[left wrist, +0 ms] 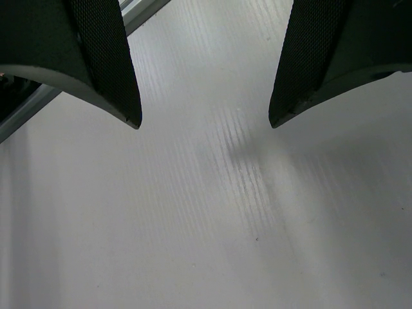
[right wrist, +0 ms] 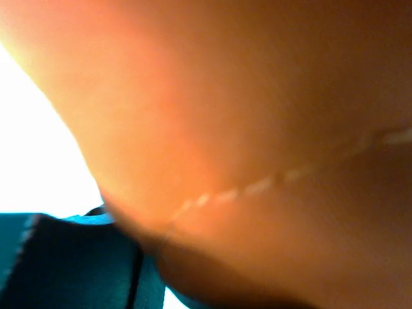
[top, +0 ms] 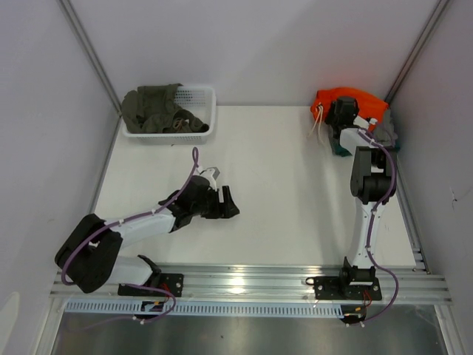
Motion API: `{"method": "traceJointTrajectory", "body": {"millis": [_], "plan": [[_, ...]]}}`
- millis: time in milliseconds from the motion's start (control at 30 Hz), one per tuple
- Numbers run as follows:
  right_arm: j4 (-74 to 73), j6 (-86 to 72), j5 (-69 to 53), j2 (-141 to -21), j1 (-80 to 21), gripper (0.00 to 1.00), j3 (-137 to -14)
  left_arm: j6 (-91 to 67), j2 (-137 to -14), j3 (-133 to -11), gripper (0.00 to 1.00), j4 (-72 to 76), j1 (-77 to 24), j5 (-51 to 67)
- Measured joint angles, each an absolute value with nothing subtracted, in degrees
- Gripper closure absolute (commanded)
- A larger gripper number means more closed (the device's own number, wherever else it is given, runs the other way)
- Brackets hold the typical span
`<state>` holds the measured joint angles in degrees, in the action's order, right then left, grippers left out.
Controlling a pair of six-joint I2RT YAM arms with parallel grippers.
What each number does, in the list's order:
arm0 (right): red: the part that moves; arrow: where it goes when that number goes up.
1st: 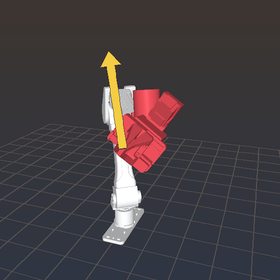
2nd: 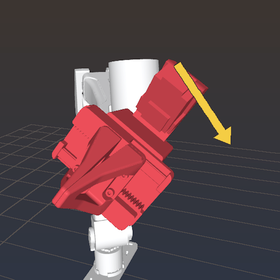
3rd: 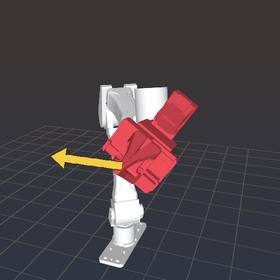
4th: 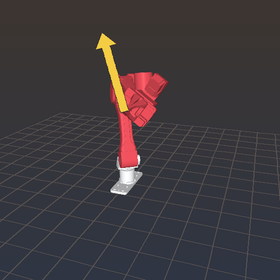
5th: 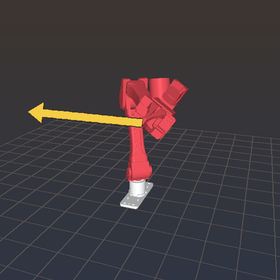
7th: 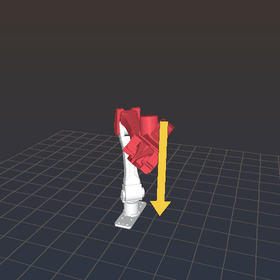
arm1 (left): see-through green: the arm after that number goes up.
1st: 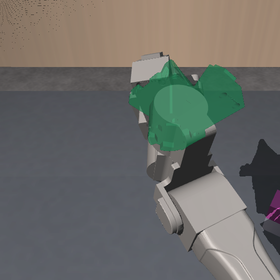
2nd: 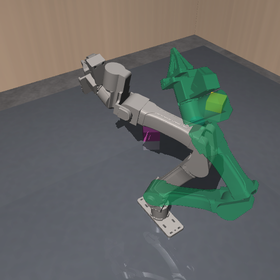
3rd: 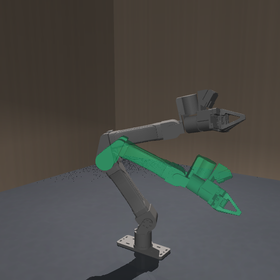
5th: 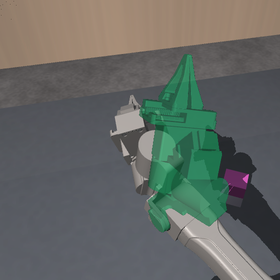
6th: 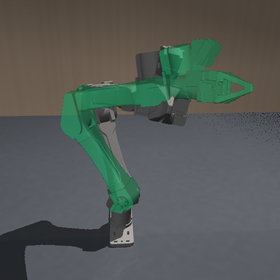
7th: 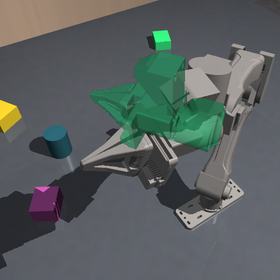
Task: Fold and stack the shorts
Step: Neatly place the folded shorts to the corner
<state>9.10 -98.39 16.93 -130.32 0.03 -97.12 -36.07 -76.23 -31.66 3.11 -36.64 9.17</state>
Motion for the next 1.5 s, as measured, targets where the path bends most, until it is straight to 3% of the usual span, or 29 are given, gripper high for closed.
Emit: {"method": "traceJointTrajectory", "body": {"millis": [167, 200, 233, 367, 467, 533, 767, 900, 1067, 1367, 1500], "plan": [[5.32, -99.68, 14.63, -129.40, 1.43, 0.44, -98.94, -36.18, -73.95, -30.46, 0.18, 3.40, -36.73, 9.13], [4.93, -99.81, 14.06, -129.40, 1.74, 0.47, -99.13, -36.18, -73.58, -30.33, 0.17, 3.36, -36.75, 9.10], [4.56, -100.03, 13.52, -129.40, 2.02, 0.60, -99.13, -36.18, -73.21, -30.17, 0.17, 3.38, -36.80, 9.06], [3.84, -100.84, 12.14, -129.43, 2.63, 0.78, -99.15, -36.21, -71.72, -29.74, 0.17, 3.22, -36.91, 8.69], [3.40, -100.90, 11.68, -129.78, 2.74, 0.76, -100.16, -36.21, -70.83, -29.74, 0.17, 3.16, -36.91, 8.12], [2.83, -100.84, 11.22, -130.13, 2.85, 0.69, -101.43, -36.21, -70.43, -29.74, 0.17, 3.01, -36.93, 7.86], [-0.05, -100.01, 9.98, -131.33, 3.73, 0.70, -108.42, -36.49, -70.32, -29.74, 0.17, 2.76, -37.01, 7.68], [-2.72, -98.96, 9.69, -131.35, 4.49, 0.60, -111.09, -36.60, -70.32, -29.74, 0.17, 2.66, -37.30, 7.64], [-1.41, -97.82, 8.08, -131.28, 6.11, 0.64, -109.43, -36.64, -70.11, -29.71, 0.17, 2.39, -37.50, 7.62], [4.32, -93.84, 4.60, -130.87, 9.23, 0.89, -99.77, -36.64, -68.66, -29.71, 0.17, 2.00, -37.91, 7.14], [7.57, -91.07, 2.02, -129.75, 11.29, 0.88, -97.06, -36.64, -68.49, -29.71, 0.17, 2.00, -37.93, 7.05]]}}
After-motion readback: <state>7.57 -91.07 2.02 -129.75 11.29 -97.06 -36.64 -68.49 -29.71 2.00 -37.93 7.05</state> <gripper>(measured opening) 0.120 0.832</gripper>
